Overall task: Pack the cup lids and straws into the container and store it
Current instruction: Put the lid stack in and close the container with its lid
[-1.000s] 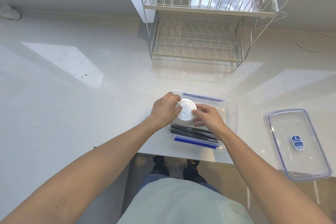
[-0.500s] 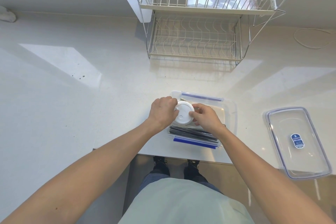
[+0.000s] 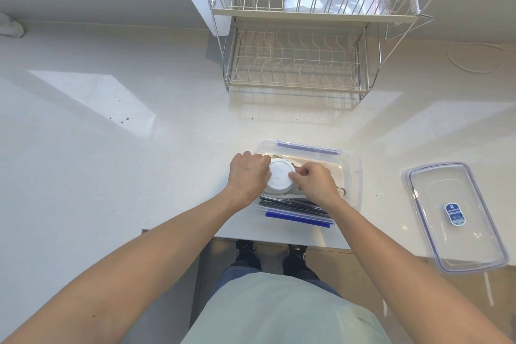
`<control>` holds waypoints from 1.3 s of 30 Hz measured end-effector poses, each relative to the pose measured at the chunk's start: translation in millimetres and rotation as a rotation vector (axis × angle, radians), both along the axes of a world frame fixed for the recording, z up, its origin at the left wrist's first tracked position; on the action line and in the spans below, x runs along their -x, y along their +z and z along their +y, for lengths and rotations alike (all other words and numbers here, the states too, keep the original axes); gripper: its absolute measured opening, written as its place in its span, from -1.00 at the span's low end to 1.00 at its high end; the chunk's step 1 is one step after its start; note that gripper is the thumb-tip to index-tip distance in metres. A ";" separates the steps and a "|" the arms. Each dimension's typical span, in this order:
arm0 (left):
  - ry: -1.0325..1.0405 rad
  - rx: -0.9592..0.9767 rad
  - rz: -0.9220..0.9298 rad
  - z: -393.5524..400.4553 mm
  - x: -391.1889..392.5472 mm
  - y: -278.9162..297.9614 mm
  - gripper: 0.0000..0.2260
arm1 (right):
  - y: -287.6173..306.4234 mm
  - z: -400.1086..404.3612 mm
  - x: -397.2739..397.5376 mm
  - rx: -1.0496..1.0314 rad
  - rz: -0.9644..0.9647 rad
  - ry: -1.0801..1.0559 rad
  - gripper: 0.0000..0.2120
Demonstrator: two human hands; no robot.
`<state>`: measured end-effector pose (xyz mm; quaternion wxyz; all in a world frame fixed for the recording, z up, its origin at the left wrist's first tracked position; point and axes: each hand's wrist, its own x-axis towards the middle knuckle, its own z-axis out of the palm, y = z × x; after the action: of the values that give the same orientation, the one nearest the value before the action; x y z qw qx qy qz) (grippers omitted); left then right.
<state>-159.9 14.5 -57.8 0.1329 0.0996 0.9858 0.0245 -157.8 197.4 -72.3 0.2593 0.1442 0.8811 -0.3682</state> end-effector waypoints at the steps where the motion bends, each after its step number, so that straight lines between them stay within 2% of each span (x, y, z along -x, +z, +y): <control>1: 0.003 -0.015 -0.010 -0.4 0.8 0.4 -0.77 | 1.6 0.6 -0.8 -0.010 0.009 0.007 -0.79; 6: 0.006 -0.138 -0.014 5.8 10.7 12.5 -0.69 | 16.9 13.8 -5.6 -0.001 0.109 0.015 -0.75; 10: -0.122 -0.326 -0.015 40.3 24.7 34.5 -0.60 | 39.6 47.2 -12.8 0.078 0.304 -0.085 -0.80; 13: -0.234 -0.411 -0.054 83.4 35.5 47.7 -0.49 | 53.5 86.5 -26.9 -0.079 0.533 -0.089 -0.78; 16: -0.330 -0.451 -0.082 134.2 42.6 52.3 -0.41 | 58.8 136.0 -48.2 -0.226 0.637 -0.137 -0.67; 18: -0.367 -0.443 -0.114 165.6 44.0 50.4 -0.35 | 56.1 166.6 -64.1 -0.278 0.598 -0.185 -0.54; 21: -0.381 -0.476 -0.225 216.4 42.9 40.8 -0.27 | 46.3 213.1 -93.7 -0.356 0.409 -0.264 -0.33; 25: -0.384 -0.484 -0.370 271.4 35.0 19.4 -0.20 | 19.1 259.3 -138.3 -0.468 0.104 -0.226 -0.06; 28: -0.387 -0.488 -0.454 303.1 30.7 4.7 -0.19 | -2.5 275.6 -164.2 -0.529 -0.037 -0.155 0.03; 32: -0.260 -0.543 -0.564 333.6 28.9 -10.1 -0.16 | -22.5 283.3 -186.3 -0.528 -0.123 -0.109 -0.04; 35: -0.176 -0.554 -0.631 340.9 24.8 -20.4 -0.11 | -33.1 282.4 -194.4 -0.523 -0.034 -0.121 -0.18; 39: -0.107 -0.555 -0.602 342.6 25.5 -25.7 -0.13 | -37.1 281.3 -199.4 -0.535 0.052 -0.130 -0.28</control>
<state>-185.4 357.1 -83.4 0.3847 0.1712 0.8521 0.3108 41.6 478.8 -109.4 0.1653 0.2542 0.9423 -0.1418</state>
